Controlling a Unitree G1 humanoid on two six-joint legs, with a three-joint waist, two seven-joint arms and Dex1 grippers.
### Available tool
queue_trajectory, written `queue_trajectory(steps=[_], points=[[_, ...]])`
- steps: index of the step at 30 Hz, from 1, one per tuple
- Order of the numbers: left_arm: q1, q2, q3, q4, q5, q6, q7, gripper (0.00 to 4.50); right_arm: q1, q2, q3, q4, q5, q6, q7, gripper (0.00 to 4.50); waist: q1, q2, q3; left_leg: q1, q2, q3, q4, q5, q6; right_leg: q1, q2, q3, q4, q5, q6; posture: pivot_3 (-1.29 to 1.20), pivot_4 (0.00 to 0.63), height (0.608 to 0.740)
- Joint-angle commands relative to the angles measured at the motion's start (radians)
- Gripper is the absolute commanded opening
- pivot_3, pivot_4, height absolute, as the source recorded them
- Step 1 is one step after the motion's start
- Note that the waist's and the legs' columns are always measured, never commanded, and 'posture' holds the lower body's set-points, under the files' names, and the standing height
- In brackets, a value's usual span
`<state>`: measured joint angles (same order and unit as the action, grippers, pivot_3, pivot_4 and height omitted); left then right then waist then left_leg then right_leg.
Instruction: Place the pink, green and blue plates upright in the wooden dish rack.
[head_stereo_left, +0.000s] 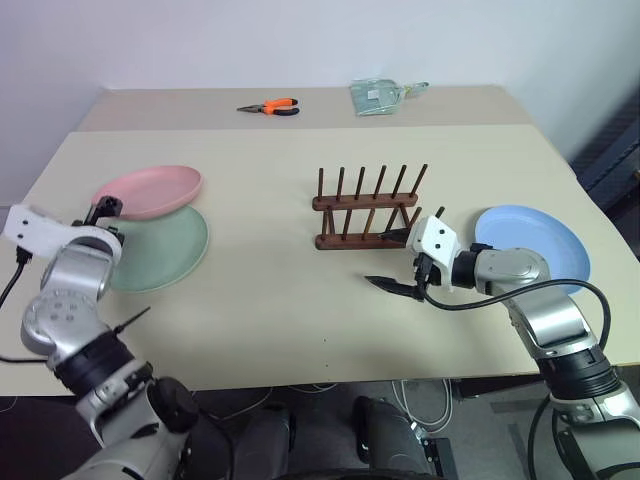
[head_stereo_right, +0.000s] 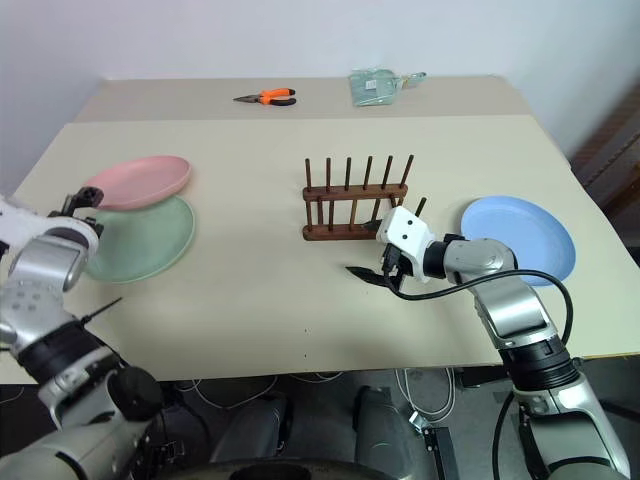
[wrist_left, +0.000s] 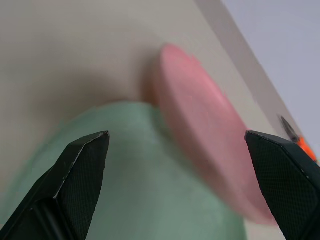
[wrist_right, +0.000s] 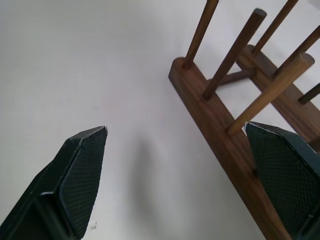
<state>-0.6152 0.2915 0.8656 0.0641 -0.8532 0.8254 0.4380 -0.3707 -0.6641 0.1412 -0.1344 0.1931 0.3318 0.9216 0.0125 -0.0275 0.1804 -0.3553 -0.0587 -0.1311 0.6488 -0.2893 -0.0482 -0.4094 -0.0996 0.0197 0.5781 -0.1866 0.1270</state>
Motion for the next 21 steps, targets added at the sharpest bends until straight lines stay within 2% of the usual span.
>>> queue_trajectory(steps=[1, 8, 12, 15, 18, 21], points=[[-0.037, 0.044, -0.039, 0.091, 0.015, -0.048, -0.072, 3.61, 0.016, -0.002, -0.033, -0.045, -0.005, -0.011, -0.029, 4.50, -0.002, 0.000, 0.000, 0.000, 0.000, 0.000, 0.000, 0.000, 0.000, 0.000, 0.000, 0.000, 0.000, 0.000, 0.000, 0.00, 0.150, 0.740], [-0.069, 0.057, -0.085, 0.167, 0.012, -0.047, -0.116, 0.05, 0.059, -0.008, -0.060, -0.100, -0.003, 0.004, -0.068, 4.50, -0.002, 0.000, 0.000, 0.000, 0.001, 0.000, -0.001, 0.000, -0.001, -0.002, 0.000, 0.000, 0.000, 0.000, 0.000, 0.00, 0.150, 0.740], [-0.076, 0.048, -0.225, 0.006, 0.002, -0.033, -0.254, 0.05, -0.026, -0.027, -0.138, -0.127, 0.072, 0.076, -0.060, 4.50, -0.002, -0.001, 0.001, -0.001, 0.001, 0.000, -0.001, 0.000, -0.001, -0.002, 0.000, 0.000, 0.000, 0.000, 0.000, 0.00, 0.150, 0.740], [-0.092, 0.031, -0.322, -0.085, -0.002, -0.004, -0.293, 0.05, -0.106, -0.039, -0.121, -0.157, 0.052, 0.052, -0.051, 4.50, 0.000, -0.002, 0.001, -0.002, 0.001, 0.000, 0.000, 0.001, -0.001, -0.002, 0.000, 0.000, 0.000, 0.001, -0.001, 0.00, 0.150, 0.740], [-0.154, -0.021, -0.498, -0.193, 0.012, 0.055, -0.310, 0.05, -0.252, -0.014, 0.007, -0.113, -0.169, -0.160, -0.129, 4.50, -0.002, -0.002, 0.001, -0.001, 0.001, 0.000, -0.001, 0.000, -0.001, -0.002, 0.000, 0.000, 0.000, 0.001, 0.000, 0.00, 0.150, 0.740], [-0.213, -0.092, -0.554, -0.212, 0.005, 0.092, -0.271, 0.05, -0.340, -0.014, 0.114, 0.007, -0.383, -0.366, -0.209, 4.50, 0.000, -0.002, 0.001, -0.001, 0.001, 0.000, -0.001, 0.001, -0.001, -0.001, 0.000, 0.000, -0.001, 0.000, 0.000, 0.00, 0.150, 0.740]])
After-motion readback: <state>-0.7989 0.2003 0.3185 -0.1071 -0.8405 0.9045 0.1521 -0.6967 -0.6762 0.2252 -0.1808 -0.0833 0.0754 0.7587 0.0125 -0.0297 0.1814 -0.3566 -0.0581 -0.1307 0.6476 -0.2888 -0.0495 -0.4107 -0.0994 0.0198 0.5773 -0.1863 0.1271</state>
